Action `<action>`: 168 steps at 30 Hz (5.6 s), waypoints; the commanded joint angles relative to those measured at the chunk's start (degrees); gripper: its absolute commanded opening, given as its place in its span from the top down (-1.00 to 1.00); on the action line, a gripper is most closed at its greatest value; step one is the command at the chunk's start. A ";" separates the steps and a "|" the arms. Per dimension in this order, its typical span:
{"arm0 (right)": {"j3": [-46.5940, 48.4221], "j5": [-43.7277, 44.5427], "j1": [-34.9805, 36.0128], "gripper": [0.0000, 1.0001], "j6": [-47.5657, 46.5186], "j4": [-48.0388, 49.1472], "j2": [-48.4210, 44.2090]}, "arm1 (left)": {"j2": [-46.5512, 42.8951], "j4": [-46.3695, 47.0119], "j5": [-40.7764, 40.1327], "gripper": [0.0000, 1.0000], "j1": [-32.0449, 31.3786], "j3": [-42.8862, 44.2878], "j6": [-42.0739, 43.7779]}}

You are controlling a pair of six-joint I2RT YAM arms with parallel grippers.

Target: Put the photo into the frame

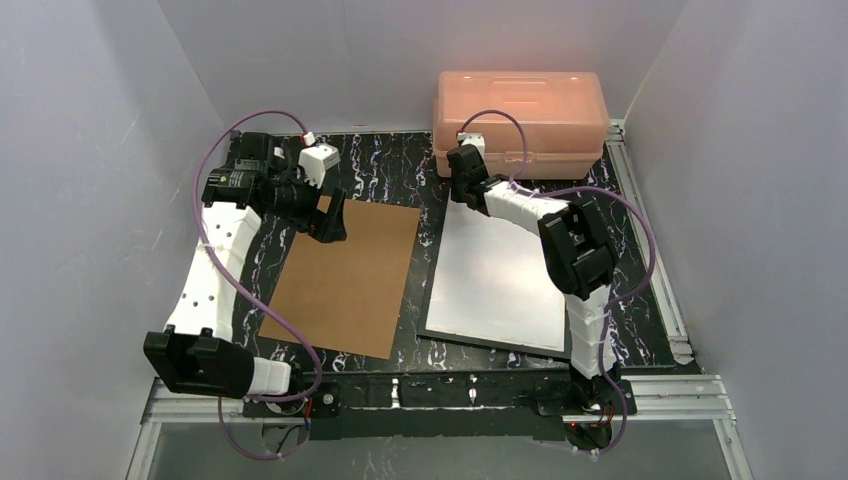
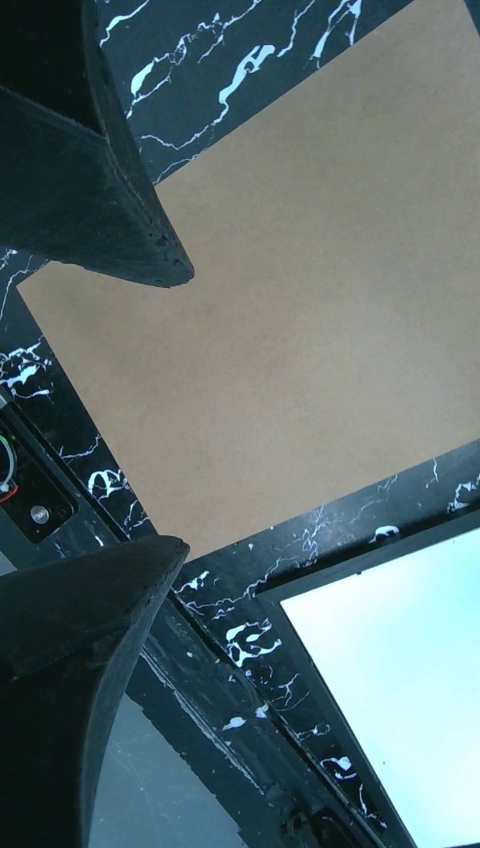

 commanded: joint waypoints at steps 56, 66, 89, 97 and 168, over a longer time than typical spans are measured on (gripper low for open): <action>12.76 -4.23 20.83 -0.97 21.95 -25.93 4.01 | 33.36 13.82 -19.68 0.55 23.82 -2.68 8.22; 7.68 -2.68 22.87 -0.97 30.16 -27.32 3.26 | 36.62 15.54 -14.34 0.73 23.18 -5.09 5.95; 0.00 -11.14 23.56 -0.97 40.17 -16.11 -0.66 | 42.33 13.99 -7.06 0.83 16.41 -6.00 5.50; 0.37 -14.43 23.04 -0.97 41.91 -10.63 -3.15 | 43.01 12.86 -7.43 0.90 13.73 -5.52 6.16; -28.00 -11.29 2.61 -0.91 17.52 -6.77 -50.18 | 31.53 -5.59 -5.05 0.05 5.89 11.34 5.32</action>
